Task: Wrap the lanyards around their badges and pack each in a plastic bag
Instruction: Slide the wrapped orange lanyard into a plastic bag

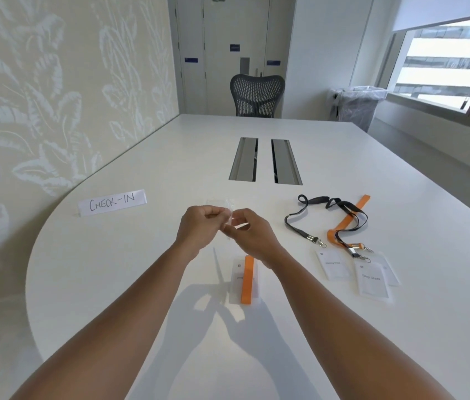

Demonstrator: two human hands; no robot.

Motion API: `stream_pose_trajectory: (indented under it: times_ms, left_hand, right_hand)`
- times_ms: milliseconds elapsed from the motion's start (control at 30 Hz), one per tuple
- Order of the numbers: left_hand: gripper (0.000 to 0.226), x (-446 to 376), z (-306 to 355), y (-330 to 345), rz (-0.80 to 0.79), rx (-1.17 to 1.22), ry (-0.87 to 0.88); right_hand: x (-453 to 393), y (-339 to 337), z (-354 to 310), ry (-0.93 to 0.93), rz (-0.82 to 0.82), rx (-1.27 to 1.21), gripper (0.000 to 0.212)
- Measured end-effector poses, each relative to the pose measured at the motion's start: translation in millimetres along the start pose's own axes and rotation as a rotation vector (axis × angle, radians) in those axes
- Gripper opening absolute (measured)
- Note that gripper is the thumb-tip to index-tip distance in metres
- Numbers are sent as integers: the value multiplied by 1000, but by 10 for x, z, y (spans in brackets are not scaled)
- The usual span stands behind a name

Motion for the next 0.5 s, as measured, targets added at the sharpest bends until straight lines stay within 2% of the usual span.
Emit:
stream_pose_trajectory:
  times_ms: [200, 333, 500]
  left_hand:
    - [15, 73, 33, -35, -58, -176, 24]
    - [15, 135, 56, 1, -36, -286, 42]
    - [14, 229, 105, -46, 176, -377, 34]
  right_hand:
    - [39, -24, 110, 2, -53, -207, 21]
    - [32, -23, 115, 47, 96, -208, 11]
    - [58, -126, 66, 0, 325, 24, 10]
Point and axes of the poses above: each hand's wrist, its own x-axis away from the middle knuckle, its own y-axis out of the palm, z = x × y, the point moved 2 cm from there along -x, towards the middle knuckle, and after that the axes turned 13 degrees about -z, right-handed, at the moved point
